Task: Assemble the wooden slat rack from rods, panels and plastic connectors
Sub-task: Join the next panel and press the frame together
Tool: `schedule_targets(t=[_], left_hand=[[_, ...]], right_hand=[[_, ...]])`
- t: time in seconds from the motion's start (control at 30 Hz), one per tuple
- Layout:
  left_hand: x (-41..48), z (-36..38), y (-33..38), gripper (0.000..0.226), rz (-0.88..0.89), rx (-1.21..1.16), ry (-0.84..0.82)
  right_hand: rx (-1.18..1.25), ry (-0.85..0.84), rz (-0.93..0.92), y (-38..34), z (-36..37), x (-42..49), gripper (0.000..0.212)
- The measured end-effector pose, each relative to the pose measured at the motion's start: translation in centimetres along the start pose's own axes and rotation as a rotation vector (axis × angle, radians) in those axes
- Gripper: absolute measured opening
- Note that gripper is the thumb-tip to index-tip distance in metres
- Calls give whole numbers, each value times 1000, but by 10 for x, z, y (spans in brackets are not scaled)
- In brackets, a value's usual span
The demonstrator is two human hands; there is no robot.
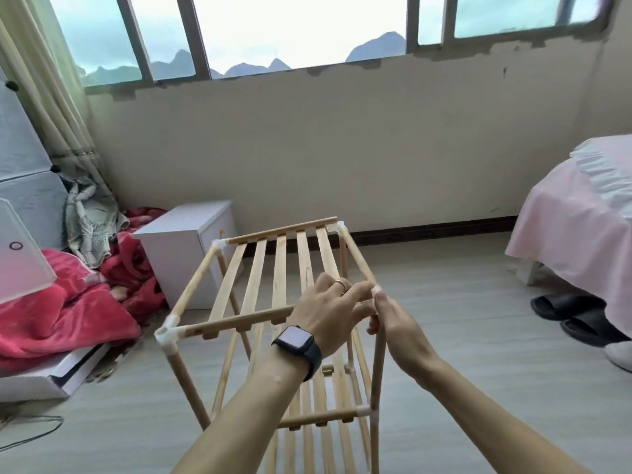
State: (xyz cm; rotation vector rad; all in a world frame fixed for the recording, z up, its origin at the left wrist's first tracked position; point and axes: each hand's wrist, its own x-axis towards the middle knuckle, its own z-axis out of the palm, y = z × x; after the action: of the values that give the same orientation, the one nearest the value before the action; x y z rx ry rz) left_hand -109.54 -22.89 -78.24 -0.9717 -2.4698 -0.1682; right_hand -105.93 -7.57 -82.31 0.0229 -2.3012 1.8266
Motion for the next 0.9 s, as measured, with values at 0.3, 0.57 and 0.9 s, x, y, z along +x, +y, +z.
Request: schedule_targets(t=[0.3,0.57,0.9], left_hand=[[-9,10,-2,33,172,56,235],[-11,7,8,25,30,7,234],[-17,2,6,27,64,140,106]], right_hand=[[-31,72,-31,16,-9,-9,59],[59,31,-3,10,-4,-8,61],[-59,-26,-33,12,6,-8,55]])
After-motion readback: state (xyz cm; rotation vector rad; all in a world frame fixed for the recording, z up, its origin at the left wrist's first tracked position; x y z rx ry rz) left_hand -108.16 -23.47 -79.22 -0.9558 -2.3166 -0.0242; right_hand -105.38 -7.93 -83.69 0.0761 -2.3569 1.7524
